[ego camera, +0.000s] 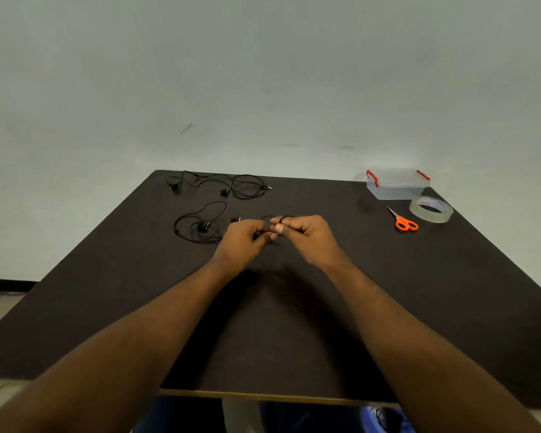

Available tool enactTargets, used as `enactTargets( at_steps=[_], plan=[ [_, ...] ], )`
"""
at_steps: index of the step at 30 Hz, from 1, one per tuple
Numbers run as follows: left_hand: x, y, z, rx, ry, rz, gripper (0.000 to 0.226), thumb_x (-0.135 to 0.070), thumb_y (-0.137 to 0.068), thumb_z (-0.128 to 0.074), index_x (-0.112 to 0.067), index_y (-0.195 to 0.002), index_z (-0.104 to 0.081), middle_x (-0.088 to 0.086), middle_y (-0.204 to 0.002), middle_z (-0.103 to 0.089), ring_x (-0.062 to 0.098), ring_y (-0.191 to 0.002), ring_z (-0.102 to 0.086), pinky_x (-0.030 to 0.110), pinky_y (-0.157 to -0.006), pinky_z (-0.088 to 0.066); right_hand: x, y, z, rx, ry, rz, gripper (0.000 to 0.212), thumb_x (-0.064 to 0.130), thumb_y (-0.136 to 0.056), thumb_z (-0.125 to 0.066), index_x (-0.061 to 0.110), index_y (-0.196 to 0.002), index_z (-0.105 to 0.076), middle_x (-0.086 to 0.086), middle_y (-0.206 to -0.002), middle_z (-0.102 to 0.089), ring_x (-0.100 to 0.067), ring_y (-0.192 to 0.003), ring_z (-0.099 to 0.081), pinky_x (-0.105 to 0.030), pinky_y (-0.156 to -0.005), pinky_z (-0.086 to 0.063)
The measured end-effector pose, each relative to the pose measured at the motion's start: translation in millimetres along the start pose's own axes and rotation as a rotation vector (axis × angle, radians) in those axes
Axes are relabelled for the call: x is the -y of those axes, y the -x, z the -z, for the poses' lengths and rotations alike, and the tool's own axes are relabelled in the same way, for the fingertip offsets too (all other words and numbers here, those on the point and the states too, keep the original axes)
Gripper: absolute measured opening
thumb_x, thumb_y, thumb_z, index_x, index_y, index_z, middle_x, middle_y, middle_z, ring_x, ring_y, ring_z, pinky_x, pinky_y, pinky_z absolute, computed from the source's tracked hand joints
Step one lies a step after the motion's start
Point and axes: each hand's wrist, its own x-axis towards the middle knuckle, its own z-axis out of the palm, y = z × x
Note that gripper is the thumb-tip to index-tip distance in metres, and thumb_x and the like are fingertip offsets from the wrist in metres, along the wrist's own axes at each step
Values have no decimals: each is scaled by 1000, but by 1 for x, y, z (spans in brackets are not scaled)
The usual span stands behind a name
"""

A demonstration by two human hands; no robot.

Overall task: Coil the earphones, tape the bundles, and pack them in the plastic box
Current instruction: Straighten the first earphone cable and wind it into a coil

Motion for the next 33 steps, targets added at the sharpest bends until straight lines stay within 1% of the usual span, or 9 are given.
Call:
enactTargets(
  at_steps=[5, 8, 12, 15, 20, 25, 28, 30, 33],
  plan=[
    [-1, -4, 17, 136, -202, -119, 20, -30, -86, -69, -10, -83, -69, 1, -76, -61, 15, -71, -56, 31, -63, -45, -22, -1, 9, 100, 89, -167, 24, 8, -88, -66, 26, -76, -76, 11, -91, -73, 2, -95, -66, -19, -84, -48],
    [-10, -18, 38, 239, -266, -197, 19, -29, -85, -70, -10, -84, -71, -3, -77, -58, 10, -71, -52, 25, -63, -41, -19, -1, 15, 175, 42, -248, 15, 7, -87, -67, -6, -87, -74, -6, -96, -75, 3, -85, -66, -23, -77, -50],
    [-35, -35, 55, 277, -262, -320, 14, -25, -84, -72, -10, -82, -72, -13, -73, -51, 2, -68, -51, 13, -63, -36, 1, -1, 12, 276, -167, -370, 13, 7, -88, -66, -2, -93, -74, -14, -97, -74, -27, -96, -69, -40, -88, -54],
    [-50, -39, 58, 254, -171, -356, 10, -20, -84, -71, -10, -82, -72, -6, -77, -59, 7, -72, -56, 16, -65, -41, 22, -1, 14, 327, -314, -437, 14, 6, -90, -62, -1, -98, -71, -16, -100, -73, -28, -96, -70, -38, -88, -55],
    [-69, -34, 62, 219, 260, -215, 9, -19, -85, -71, -11, -80, -69, -5, -78, -67, 4, -74, -63, 17, -69, -49, 52, 6, 25, 404, -699, -487, 22, 12, -82, -59, 10, -100, -73, -11, -93, -75, -19, -83, -74, -26, -68, -59],
    [-75, -23, 50, 185, 675, -33, 24, -1, -90, -59, -18, -75, -68, -3, -73, -68, 8, -68, -63, 21, -63, -51, 72, 17, 15, 253, -945, -342, 24, 16, -79, -58, 14, -92, -78, -7, -95, -76, -17, -82, -74, -25, -67, -59],
    [-63, -11, 37, 160, 708, 75, 37, 11, -87, -50, -18, -71, -67, 4, -62, -59, 17, -53, -53, 23, -52, -41, 85, 19, 10, 126, -1031, -261, 21, 14, -80, -59, 12, -92, -76, -8, -95, -75, -19, -84, -73, -28, -73, -60],
    [-54, -2, 27, 165, 715, 119, 41, 3, -92, -54, -22, -62, -67, 1, -50, -46, 12, -43, -36, 25, -47, -29, 90, 17, 11, 59, -1086, -192, 21, 13, -81, -59, 12, -94, -75, -8, -98, -74, -20, -89, -72, -32, -84, -58],
    [-52, 14, 24, 252, 609, 120, 15, -22, -89, -64, -17, -84, -76, 7, -52, -44, 12, -43, -30, 23, -45, -27, 88, 11, 15, -80, -994, -82, 18, 6, -88, -57, 9, -100, -70, -4, -108, -71, -21, -103, -68, -34, -93, -54]
  ],
)
